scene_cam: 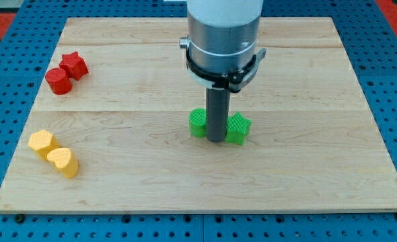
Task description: Push the green star below the blue triangle
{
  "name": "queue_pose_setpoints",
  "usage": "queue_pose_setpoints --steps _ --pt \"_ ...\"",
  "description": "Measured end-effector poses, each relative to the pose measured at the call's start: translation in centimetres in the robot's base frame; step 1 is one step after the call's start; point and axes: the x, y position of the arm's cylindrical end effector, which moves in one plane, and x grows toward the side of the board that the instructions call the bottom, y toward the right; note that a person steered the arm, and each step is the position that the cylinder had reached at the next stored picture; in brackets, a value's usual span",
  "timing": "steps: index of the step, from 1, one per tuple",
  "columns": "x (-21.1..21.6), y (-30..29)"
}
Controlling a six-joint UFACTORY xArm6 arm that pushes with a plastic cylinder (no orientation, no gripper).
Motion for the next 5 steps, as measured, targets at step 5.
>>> queue_pose_setpoints --steps 5 --pt "-5.0 3.6"
